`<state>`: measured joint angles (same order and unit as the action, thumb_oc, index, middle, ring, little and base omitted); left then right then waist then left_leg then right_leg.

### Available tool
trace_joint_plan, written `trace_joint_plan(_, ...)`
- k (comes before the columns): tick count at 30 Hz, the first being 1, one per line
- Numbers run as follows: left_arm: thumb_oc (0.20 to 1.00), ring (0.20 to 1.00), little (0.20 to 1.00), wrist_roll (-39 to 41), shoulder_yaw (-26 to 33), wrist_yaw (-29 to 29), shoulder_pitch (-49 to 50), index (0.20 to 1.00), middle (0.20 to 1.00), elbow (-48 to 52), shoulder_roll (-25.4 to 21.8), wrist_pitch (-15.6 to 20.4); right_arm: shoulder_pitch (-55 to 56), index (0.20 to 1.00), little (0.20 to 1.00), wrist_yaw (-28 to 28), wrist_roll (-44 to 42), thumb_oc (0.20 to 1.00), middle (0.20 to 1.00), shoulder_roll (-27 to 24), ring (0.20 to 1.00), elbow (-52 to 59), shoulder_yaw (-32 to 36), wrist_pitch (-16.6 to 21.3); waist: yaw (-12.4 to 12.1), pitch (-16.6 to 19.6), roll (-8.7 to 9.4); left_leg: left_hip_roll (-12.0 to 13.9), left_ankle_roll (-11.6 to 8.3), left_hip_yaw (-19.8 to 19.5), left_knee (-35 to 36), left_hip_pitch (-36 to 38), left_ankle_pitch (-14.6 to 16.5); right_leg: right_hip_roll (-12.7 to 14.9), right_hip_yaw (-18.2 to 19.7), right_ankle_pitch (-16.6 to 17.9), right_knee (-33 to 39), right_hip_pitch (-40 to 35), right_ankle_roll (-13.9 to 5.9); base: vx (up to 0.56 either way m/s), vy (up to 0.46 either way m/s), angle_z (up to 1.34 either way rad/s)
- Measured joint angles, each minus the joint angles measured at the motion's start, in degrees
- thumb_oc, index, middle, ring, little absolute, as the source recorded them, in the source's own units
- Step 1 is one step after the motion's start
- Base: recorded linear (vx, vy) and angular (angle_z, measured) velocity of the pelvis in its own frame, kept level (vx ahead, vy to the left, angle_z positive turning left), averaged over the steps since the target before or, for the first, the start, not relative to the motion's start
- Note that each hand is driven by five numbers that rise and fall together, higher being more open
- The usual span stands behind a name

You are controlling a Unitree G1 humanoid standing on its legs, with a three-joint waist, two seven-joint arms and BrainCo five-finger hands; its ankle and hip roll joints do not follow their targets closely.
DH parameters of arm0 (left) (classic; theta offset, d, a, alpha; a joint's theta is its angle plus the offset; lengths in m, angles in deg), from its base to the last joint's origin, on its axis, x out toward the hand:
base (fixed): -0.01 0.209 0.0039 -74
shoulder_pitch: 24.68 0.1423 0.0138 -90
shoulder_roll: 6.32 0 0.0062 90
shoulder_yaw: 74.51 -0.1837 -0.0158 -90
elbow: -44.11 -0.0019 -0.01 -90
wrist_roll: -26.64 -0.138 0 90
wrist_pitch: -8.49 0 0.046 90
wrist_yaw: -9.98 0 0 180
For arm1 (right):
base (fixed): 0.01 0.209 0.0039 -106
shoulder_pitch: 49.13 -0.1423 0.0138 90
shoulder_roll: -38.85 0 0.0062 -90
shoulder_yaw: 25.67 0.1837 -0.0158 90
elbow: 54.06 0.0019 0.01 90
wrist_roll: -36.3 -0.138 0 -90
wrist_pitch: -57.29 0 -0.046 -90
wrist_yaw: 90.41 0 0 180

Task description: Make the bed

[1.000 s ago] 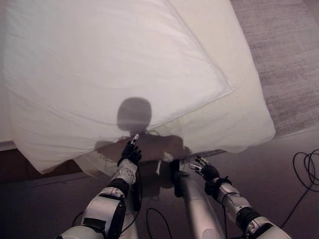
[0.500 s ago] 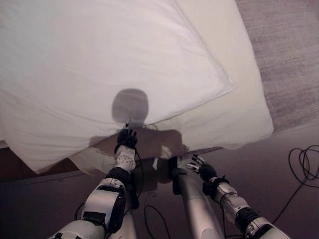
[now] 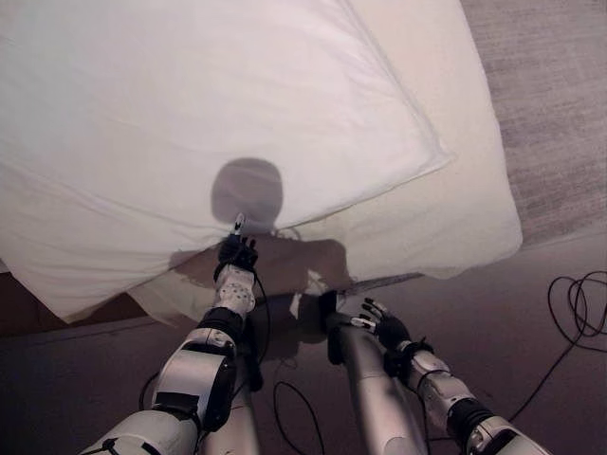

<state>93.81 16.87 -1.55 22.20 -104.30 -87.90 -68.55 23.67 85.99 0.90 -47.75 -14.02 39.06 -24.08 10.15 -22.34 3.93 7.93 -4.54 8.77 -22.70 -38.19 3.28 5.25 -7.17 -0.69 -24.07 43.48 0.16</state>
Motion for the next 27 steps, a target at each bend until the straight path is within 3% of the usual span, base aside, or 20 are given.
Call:
trace_joint_plan(1,0.200,0.200,0.200,0.0,-0.1,-0.4,0.1,0.200,0.200,0.2,0.1,0.3,0.0,1.000,1.000,0.2,0.0,1.000,1.000,0.2,1.000,0.0,0.0,0.0,0.0,0.0,0.00,0.0,-0.38,0.0,0.0,-0.1,-0.3,-0.1,-0.1,0.1,-0.1,0.1,0.08,0.00,0.000,0.00)
trace_joint_plan(4,0.222,0.222,0.222,0.1,-0.2,-1.1,0.3,0.222,0.222,2.5,0.1,2.4,0.2,1.000,1.000,0.5,0.0,1.000,1.000,0.8,1.000,0.0,-0.2,0.1,-0.1,0.0,0.01,-0.1,-0.31,-0.4,0.0,-0.5,-0.7,0.0,-0.4,0.5,-0.3,0.3,0.50,-0.01,-0.007,0.04)
trace_joint_plan(5,0.316,0.316,0.316,0.1,-0.2,-1.1,0.6,0.316,0.316,4.0,0.2,2.7,0.3,1.000,1.000,0.5,0.0,1.000,1.000,0.9,1.000,0.1,-0.1,0.1,-0.2,0.0,0.01,-0.1,-0.31,-0.5,0.0,-0.4,-0.6,0.0,-0.4,0.1,-0.2,0.2,0.17,-0.02,-0.008,0.10)
trace_joint_plan(6,0.533,0.533,0.533,0.0,-0.3,-1.0,0.8,0.533,0.533,6.4,0.2,3.4,0.3,1.000,1.000,0.5,0.0,1.000,1.000,0.9,1.000,0.0,-0.1,0.2,-0.3,0.0,0.03,-0.2,-0.31,-0.7,0.2,-0.5,-1.0,0.0,-0.5,0.6,-0.3,0.3,0.72,-0.01,0.000,0.06)
trace_joint_plan(9,0.438,0.438,0.438,0.2,-0.9,-0.8,1.0,0.438,0.438,9.2,0.3,4.3,0.4,1.000,1.000,0.8,0.0,1.000,1.000,1.0,1.000,0.0,0.0,0.2,-0.6,-0.1,0.13,-0.2,-0.39,-0.9,0.2,-0.5,-0.8,0.0,-0.6,0.2,-0.2,0.2,0.26,0.04,0.003,0.02)
trace_joint_plan(10,0.369,0.369,0.369,0.7,-1.0,-0.8,0.9,0.369,0.369,9.9,0.3,4.3,0.4,1.000,1.000,1.0,0.0,1.000,1.000,1.0,1.000,0.0,0.0,0.2,-0.7,-0.1,0.13,-0.2,-0.38,-0.9,0.2,-0.4,-0.9,0.0,-0.6,0.2,-0.3,0.2,0.31,0.00,0.000,0.00)
trace_joint_plan(11,0.200,0.200,0.200,1.2,-1.2,-0.7,1.0,0.200,0.200,10.2,0.5,4.3,0.5,1.000,1.000,1.1,0.0,1.000,1.000,1.0,1.000,0.1,0.0,0.2,-1.1,-0.1,0.14,-0.2,-0.38,-0.9,0.1,-0.4,-0.8,0.0,-0.6,0.3,-0.3,0.2,0.35,0.00,0.000,0.00)
trace_joint_plan(22,0.200,0.200,0.200,3.6,-2.5,0.3,5.8,0.200,0.200,18.8,2.8,6.4,1.0,1.000,1.000,1.6,-0.3,1.000,1.000,1.4,1.000,2.6,-0.2,0.7,-1.8,-0.4,0.08,-0.4,-0.12,-0.9,0.6,1.1,-0.8,0.1,-0.4,0.2,-0.7,-1.1,0.36,0.00,0.000,0.00)
trace_joint_plan(27,0.200,0.200,0.200,4.8,-4.7,0.8,7.8,0.200,0.200,25.8,3.6,6.7,0.4,1.000,1.000,0.7,-4.1,1.000,1.000,2.3,1.000,8.2,-0.6,1.2,-3.9,-2.3,-0.15,-0.5,0.03,-1.0,0.9,1.6,-1.1,0.2,-0.5,0.2,-0.9,-1.3,0.37,0.00,0.004,0.02)
